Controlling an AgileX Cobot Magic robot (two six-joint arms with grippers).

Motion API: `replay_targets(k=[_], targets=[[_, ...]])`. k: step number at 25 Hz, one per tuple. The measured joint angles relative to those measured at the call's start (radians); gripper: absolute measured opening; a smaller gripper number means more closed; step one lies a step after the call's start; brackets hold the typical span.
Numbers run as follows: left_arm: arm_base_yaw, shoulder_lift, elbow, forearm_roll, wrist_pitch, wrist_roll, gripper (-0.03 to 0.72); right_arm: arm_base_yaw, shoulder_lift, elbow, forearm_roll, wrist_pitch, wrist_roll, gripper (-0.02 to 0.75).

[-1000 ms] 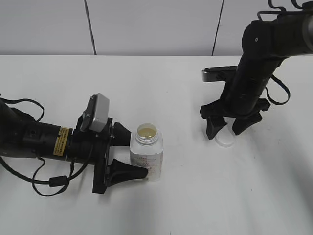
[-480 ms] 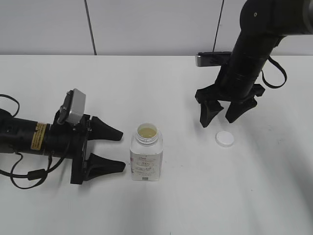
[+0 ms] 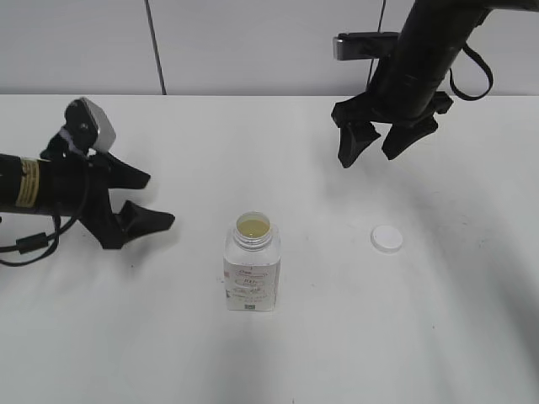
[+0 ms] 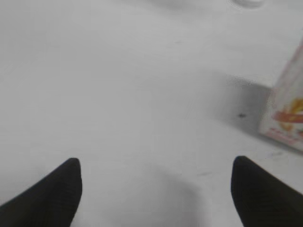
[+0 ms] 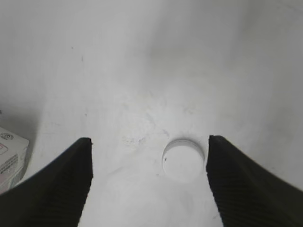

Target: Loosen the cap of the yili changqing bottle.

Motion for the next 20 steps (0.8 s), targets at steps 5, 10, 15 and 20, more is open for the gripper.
replay_targets(k=[5,10,15,20], targets=[[0.0,-0.136,0.0,-0.233,0.257,-0.033,0.586,0.0,0.0,-0.056,-0.061,0.021,-0.001,0.585],[0.001,-0.219,-0.022,-0.5,0.509,-0.037,0.586,0.0,0.0,-0.114,-0.12,0.068,0.0,0.585],[0.001,-0.242,-0.073,-0.588,0.725,-0.04,0.575,0.0,0.0,-0.177,-0.186,0.122,0.0,0.585],[0.001,-0.269,-0.091,-0.619,0.803,-0.04,0.569,0.0,0.0,-0.218,-0.209,0.134,0.0,0.585]])
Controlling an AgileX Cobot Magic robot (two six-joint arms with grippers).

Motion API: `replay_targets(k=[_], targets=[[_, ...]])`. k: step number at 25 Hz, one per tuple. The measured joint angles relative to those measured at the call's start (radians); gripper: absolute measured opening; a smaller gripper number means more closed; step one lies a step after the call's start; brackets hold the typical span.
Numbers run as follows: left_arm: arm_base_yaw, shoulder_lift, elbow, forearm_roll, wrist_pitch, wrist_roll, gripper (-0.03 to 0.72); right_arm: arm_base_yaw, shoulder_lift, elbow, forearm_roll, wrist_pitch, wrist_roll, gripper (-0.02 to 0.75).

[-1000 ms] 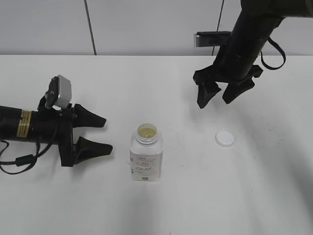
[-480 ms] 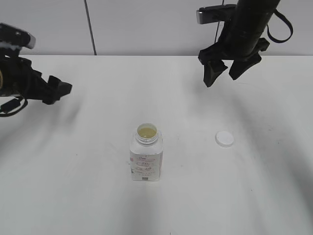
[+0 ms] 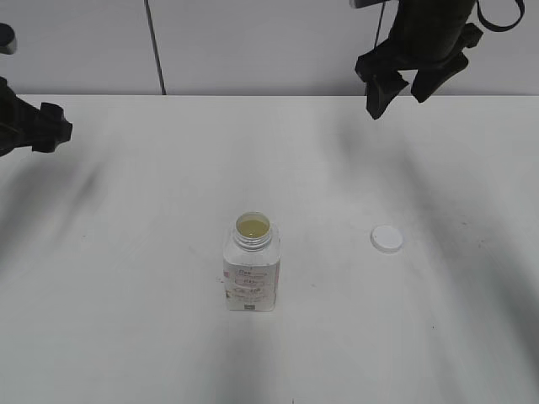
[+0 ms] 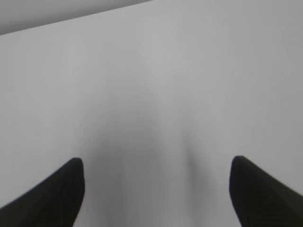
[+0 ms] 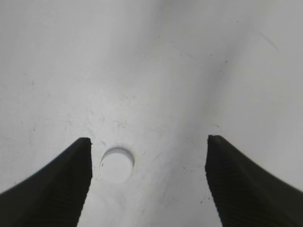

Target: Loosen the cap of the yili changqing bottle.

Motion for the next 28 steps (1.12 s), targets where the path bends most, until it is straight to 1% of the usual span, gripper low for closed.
replay_targets(k=[3,5,8,10,14,15,17,20,23,25,28], targets=[[0.0,-0.021,-0.002,-0.026,0.045,-0.001,0.567,0.0,0.0,-0.016,-0.001,0.002,0.0,0.585],[0.0,-0.024,-0.005,-0.034,0.116,-0.001,0.566,0.0,0.0,-0.029,-0.002,0.002,0.0,0.585],[0.0,-0.024,-0.005,-0.074,0.244,0.055,0.566,0.0,0.0,-0.052,-0.003,0.004,0.0,0.585],[0.0,-0.024,-0.005,-0.147,0.313,0.161,0.565,0.0,0.0,-0.065,0.002,0.004,0.001,0.585],[0.0,-0.024,-0.03,-0.414,0.463,0.423,0.566,-0.006,0.0,-0.072,0.002,0.005,0.014,0.585],[0.0,-0.024,-0.047,-0.472,0.502,0.467,0.566,-0.012,0.0,-0.072,0.002,0.005,0.016,0.585],[0.0,-0.024,-0.089,-0.537,0.572,0.531,0.566,-0.03,0.0,-0.072,0.009,0.005,0.021,0.586],[0.0,-0.024,-0.187,-0.585,0.701,0.566,0.566,-0.08,0.0,-0.072,0.05,0.006,0.026,0.586],[0.0,-0.024,-0.297,-0.68,0.86,0.66,0.566,-0.128,-0.012,-0.072,0.051,0.006,0.028,0.586],[0.0,-0.024,-0.355,-0.717,0.933,0.697,0.566,-0.152,-0.037,-0.072,0.05,0.006,0.028,0.586],[0.0,-0.024,-0.426,-0.736,1.009,0.712,0.566,-0.178,-0.089,-0.072,0.037,0.007,0.037,0.586]])
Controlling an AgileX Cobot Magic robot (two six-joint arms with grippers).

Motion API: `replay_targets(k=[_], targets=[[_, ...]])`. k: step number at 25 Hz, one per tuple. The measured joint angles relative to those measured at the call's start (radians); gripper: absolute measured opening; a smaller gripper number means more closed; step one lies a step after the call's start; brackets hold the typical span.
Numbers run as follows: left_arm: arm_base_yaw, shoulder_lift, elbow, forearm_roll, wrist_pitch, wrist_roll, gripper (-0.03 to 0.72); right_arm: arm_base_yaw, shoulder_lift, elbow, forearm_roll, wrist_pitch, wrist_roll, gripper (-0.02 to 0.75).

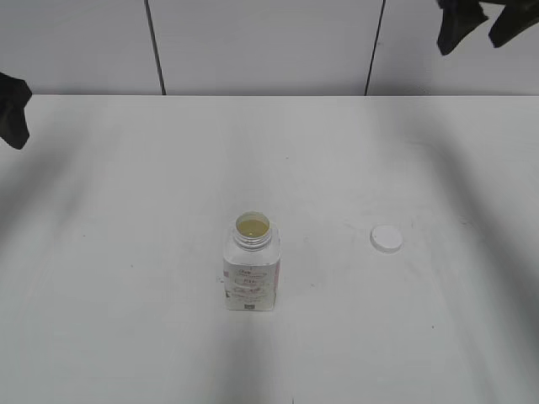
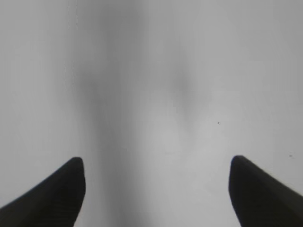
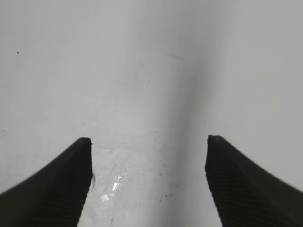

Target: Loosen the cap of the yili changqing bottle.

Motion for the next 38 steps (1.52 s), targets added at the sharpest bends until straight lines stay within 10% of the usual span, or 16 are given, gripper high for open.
replay_targets(k=[14,38], targets=[[0.0,-0.14,0.014,-0.023,0.183,0.004,0.564,-0.011,-0.335,0.25,-0.039,0.001,0.049,0.586],[0.0,-0.827,0.637,-0.135,0.055,0.004,0.565,-0.011,-0.953,1.017,-0.039,-0.067,0.073,0.586]])
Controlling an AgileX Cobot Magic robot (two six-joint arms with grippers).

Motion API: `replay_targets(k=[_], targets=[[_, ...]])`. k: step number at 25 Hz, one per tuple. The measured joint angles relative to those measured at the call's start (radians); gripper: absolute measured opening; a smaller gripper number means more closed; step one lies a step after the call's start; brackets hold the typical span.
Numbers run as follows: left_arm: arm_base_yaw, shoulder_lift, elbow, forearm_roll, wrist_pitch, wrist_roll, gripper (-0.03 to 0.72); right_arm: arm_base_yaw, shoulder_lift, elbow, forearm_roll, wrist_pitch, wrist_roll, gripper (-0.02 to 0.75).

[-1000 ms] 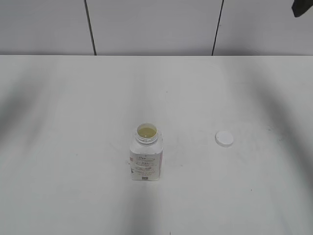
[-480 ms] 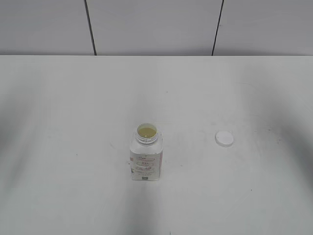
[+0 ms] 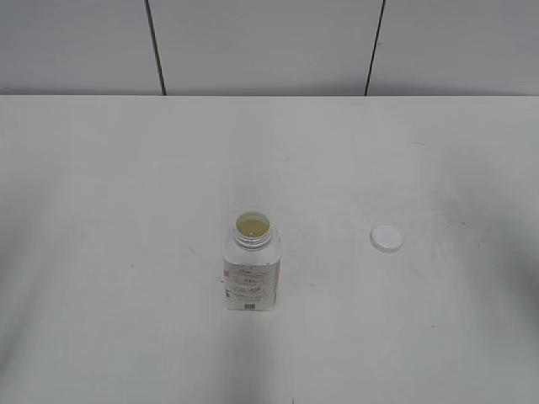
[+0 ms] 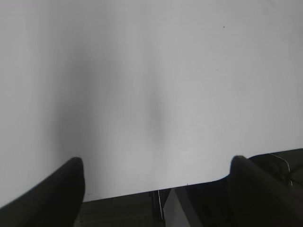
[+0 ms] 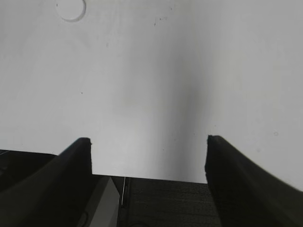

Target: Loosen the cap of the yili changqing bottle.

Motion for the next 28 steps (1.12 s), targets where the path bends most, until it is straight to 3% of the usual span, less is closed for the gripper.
replay_targets(k=[13,28], targets=[[0.0,-0.318,0.163,-0.054,-0.018,0.0,0.565,0.0,-0.27,0.232,0.0,-0.01,0.023,0.586],[0.0,-0.663,0.171,-0.07,-0.026,0.0,0.565,0.0,-0.515,0.414,0.003,-0.045,0.041,0.586]])
